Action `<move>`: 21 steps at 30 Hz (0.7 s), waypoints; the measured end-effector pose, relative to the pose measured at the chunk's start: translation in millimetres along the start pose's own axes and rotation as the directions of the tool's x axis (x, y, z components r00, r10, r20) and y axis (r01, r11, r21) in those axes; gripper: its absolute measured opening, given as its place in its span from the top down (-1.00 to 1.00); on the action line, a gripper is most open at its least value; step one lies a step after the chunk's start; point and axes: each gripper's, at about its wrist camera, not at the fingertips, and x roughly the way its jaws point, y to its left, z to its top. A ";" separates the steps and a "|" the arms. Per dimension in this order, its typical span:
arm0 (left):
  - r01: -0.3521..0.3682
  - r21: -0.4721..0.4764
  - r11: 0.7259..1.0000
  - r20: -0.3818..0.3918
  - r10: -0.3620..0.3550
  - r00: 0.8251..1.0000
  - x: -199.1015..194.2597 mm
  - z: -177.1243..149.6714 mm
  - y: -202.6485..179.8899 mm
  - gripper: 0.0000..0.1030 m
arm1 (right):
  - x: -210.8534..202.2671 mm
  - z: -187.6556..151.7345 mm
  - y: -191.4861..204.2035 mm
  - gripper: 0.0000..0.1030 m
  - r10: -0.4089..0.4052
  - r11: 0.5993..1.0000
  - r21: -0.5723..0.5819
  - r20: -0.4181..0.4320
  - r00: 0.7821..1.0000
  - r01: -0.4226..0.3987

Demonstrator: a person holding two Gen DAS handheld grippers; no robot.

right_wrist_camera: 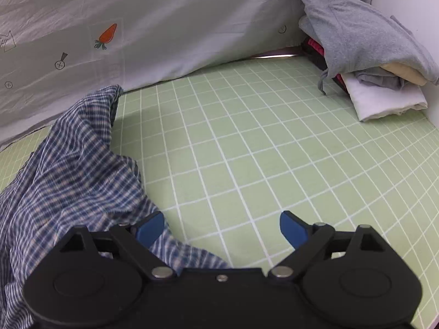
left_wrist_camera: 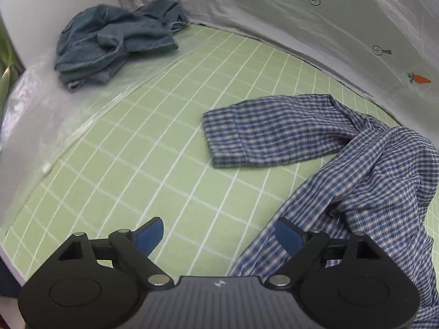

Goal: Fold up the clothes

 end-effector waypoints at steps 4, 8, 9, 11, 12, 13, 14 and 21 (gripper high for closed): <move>0.132 0.081 0.988 -0.006 -0.132 0.991 28.2 33.1 -51.7 -0.72 | 16.8 21.4 5.2 -0.78 -0.028 0.999 0.025 0.011 1.000 0.027; 0.254 0.178 0.951 -0.045 -0.250 0.967 58.2 57.0 -113.5 -0.72 | 36.2 36.4 2.1 -0.78 -0.054 0.993 0.102 -0.001 0.999 0.054; 0.288 0.207 0.935 -0.061 -0.281 0.958 67.4 61.0 -131.5 -0.72 | 39.2 37.3 1.0 -0.78 -0.061 0.991 0.116 -0.008 0.998 0.061; 0.349 0.241 0.906 -0.108 -0.333 0.937 86.0 75.7 -156.9 -0.72 | 42.5 36.9 -0.7 -0.78 -0.074 0.988 0.133 -0.022 0.997 0.077; 0.362 0.251 0.898 -0.130 -0.340 0.932 93.0 78.0 -166.1 -0.65 | 42.3 34.6 -1.1 -0.78 -0.079 0.988 0.130 -0.028 0.996 0.082; 0.373 0.260 0.891 -0.151 -0.344 0.927 99.6 79.6 -174.9 -0.36 | 41.9 31.9 -1.6 -0.78 -0.083 0.989 0.123 -0.032 0.996 0.087; 0.372 0.260 0.891 -0.162 -0.340 0.926 105.3 79.4 -181.2 -0.13 | 41.4 29.2 -2.1 -0.78 -0.087 0.989 0.117 -0.037 0.996 0.091; 0.390 0.208 0.897 -0.102 -0.376 0.921 76.2 66.7 -148.3 1.00 | 33.9 10.2 -6.3 -0.78 -0.106 0.987 0.111 -0.074 0.992 0.113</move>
